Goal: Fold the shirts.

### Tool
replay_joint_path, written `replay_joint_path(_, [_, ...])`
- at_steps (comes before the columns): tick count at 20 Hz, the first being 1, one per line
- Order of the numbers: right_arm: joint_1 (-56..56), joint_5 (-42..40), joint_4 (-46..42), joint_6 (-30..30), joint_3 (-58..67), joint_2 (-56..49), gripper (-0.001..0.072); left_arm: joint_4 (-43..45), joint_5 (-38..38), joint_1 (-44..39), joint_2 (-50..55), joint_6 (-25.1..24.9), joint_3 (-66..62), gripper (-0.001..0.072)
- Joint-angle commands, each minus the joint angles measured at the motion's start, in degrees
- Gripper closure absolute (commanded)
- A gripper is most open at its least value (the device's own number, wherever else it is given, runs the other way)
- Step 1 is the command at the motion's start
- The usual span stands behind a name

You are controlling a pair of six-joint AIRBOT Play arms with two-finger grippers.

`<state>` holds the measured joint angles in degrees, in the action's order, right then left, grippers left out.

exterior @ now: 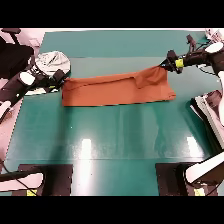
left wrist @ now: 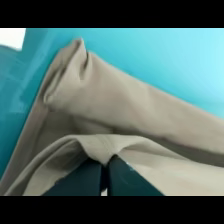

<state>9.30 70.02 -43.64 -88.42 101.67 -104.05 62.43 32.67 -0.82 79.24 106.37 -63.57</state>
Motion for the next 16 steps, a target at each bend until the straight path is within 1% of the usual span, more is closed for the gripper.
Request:
replay_joint_path(1, [-0.39,2.67,2.01,-0.24,5.18,-7.17,0.0692,0.00,-1.18,0.04,6.01,-0.35,-4.13,0.0679])
replay_joint_path(5, [-0.39,2.45,1.86,-0.17,5.53,-10.69,0.0688,0.20,-2.23,0.04,8.39,-0.39,-4.94,0.0676])
replay_joint_path(6, [-0.39,1.64,1.64,-0.15,5.53,-11.39,0.0665,0.59,-2.86,0.04,8.44,-0.37,-4.94,0.0676])
replay_joint_path(7, [-0.39,0.63,1.46,-0.17,5.53,-11.91,0.0525,0.59,-3.69,0.04,8.44,-0.39,-4.94,0.0672])
replay_joint_path(8, [-0.39,-0.17,1.40,-0.15,5.51,-12.15,0.0401,0.57,-4.39,0.04,8.44,-0.31,-4.94,0.0497])
replay_joint_path(9, [-0.37,-1.22,1.42,0.22,5.53,-12.09,0.0386,0.57,-4.72,0.04,8.44,-0.33,-4.94,0.0337])
replay_joint_path(10, [0.04,-2.64,1.40,0.24,5.55,-11.54,0.0386,0.57,-4.63,0.04,8.44,-0.35,-4.94,0.0274])
replay_joint_path(12, [0.94,-4.50,1.40,0.44,5.55,-9.84,0.0386,0.61,-3.67,0.04,8.44,-0.42,-5.07,0.0274])
replay_joint_path(13, [1.75,-3.89,1.31,0.46,5.55,-8.85,0.0386,0.96,-1.86,0.04,8.44,-1.51,-5.70,0.0274])
replay_joint_path(14, [2.71,-2.19,-0.20,0.44,5.57,-7.78,0.0386,1.40,1.25,0.04,8.41,-3.82,-7.08,0.0274])
replay_joint_path(15, [3.82,0.46,-4.09,0.48,5.55,-6.43,0.0386,1.86,5.27,0.04,8.41,-6.58,-8.90,0.0274])
replay_joint_path(16, [4.74,3.80,-10.54,0.48,5.55,-4.76,0.0359,2.12,10.05,0.04,8.41,-9.92,-11.30,0.0274])
